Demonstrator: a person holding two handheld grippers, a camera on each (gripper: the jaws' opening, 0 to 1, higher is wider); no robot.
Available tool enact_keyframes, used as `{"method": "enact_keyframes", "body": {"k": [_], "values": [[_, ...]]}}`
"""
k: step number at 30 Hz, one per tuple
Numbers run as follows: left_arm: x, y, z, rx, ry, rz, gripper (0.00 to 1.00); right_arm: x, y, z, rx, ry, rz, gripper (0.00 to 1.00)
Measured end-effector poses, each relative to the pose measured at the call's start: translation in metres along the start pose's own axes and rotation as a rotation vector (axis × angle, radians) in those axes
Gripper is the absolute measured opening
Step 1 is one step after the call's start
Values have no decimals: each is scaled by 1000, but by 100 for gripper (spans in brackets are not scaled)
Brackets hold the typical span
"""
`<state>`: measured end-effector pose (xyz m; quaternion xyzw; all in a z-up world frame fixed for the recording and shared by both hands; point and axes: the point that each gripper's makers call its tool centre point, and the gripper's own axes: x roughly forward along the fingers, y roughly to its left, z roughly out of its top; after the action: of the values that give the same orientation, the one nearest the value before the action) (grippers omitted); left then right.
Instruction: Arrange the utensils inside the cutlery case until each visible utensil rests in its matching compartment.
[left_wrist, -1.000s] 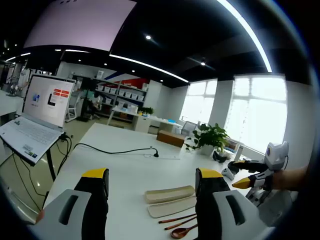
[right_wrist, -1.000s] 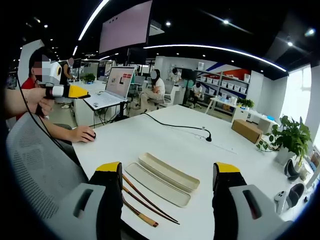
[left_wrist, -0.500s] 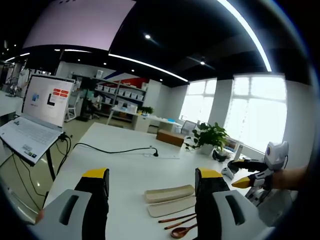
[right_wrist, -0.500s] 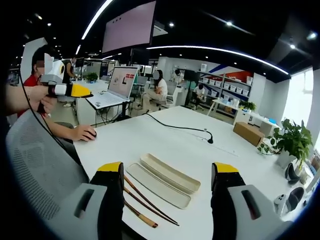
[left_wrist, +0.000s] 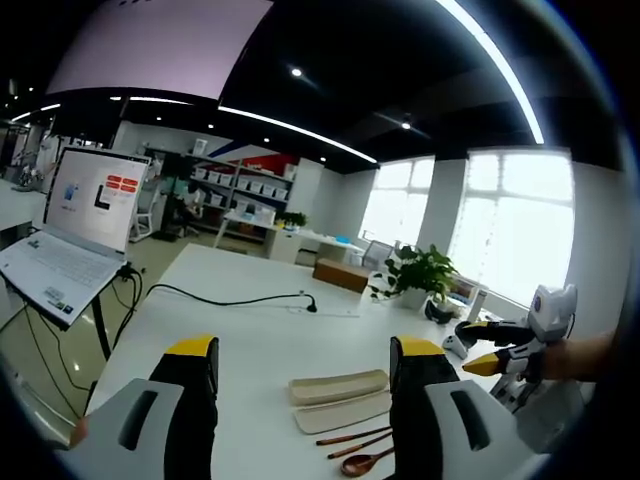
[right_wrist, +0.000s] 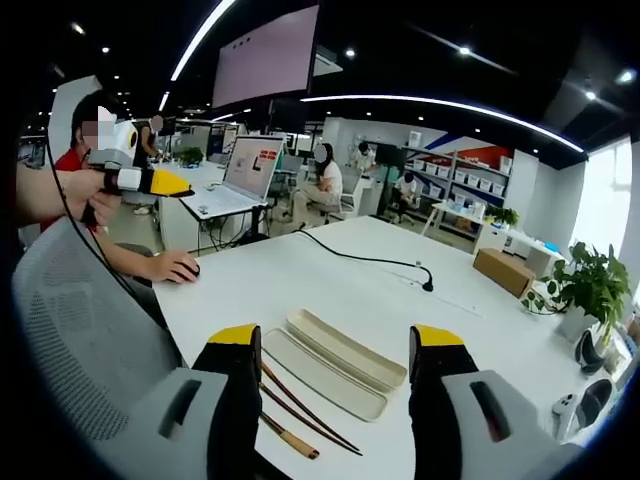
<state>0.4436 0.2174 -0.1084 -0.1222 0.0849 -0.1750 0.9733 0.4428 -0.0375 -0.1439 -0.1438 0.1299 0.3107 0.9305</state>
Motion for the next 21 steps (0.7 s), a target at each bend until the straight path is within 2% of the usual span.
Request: {"method": "enact_keyframes", "body": {"k": [2,3,5,9,12,13,21], "values": [[0,1,1,-11,-5,0,72,0,3,7,43,-37,18,55],[-1,2,1,-12,-5,3,72,-1,4,14,70,-80,33,54],[-2,2,2,-11,-10,5,72,-3,4,23,100,-133,38,55],[0,2,3,-12,-11,1,71,-1,4,20,121,-113,48,59],[0,0,3,4,-4,-7,71,0,14,16,190,-86,114,51],[0,0,3,8,-4,-7,71,0,12,15,182,-77,107,47],[1,1,5,4,-9,-10,71,3,11,12,185,-53,125,45]]}}
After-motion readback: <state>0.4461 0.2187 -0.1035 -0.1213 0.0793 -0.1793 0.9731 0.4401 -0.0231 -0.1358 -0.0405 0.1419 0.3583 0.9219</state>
